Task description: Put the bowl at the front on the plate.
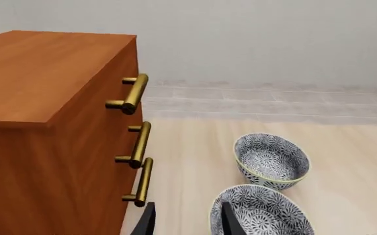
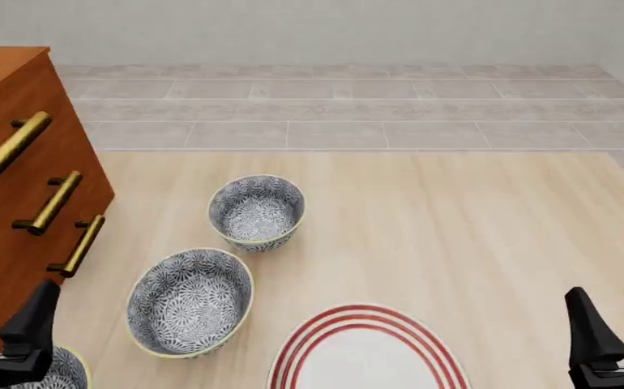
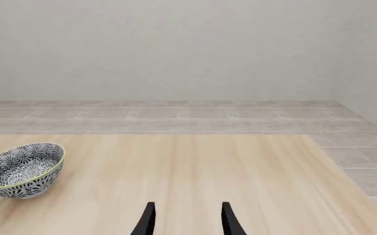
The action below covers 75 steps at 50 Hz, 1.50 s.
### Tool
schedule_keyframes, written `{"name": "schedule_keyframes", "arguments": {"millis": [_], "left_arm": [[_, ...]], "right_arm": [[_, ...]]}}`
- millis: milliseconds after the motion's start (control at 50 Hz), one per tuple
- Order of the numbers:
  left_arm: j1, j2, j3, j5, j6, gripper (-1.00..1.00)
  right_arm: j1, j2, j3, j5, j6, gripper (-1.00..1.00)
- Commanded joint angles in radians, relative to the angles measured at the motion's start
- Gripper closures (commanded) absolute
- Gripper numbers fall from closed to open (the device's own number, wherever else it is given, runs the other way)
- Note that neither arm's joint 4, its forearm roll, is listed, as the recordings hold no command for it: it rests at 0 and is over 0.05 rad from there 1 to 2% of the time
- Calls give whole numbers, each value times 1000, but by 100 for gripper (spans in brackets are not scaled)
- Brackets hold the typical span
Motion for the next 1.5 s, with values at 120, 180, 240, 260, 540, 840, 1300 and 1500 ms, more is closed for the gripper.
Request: {"name": "schedule_keyframes", "arguments": {"millis": [120, 180, 240, 260, 540, 840, 1300, 1500], "left_arm": [[-97, 86, -369, 454, -87, -100], [-118, 118, -464, 558, -108, -100], [-86, 141, -521, 643, -89, -100], [-93, 140, -545, 683, -129, -100], [-80, 160, -650, 1019, -223, -100], [-102, 196, -688, 1137, -282, -100], [-117, 250, -617, 1137, -385, -100], [-100, 219, -557, 1124, -380, -100]], "right_arm": [[0, 0, 0, 0, 0, -100], [0, 0, 0, 0, 0, -100], [0, 0, 0, 0, 0, -100], [0, 0, 0, -1, 0, -100], [0, 0, 0, 0, 0, -100], [0, 0, 0, 0, 0, -100], [0, 0, 0, 0, 0, -100], [0, 0, 0, 0, 0, -100]]}}
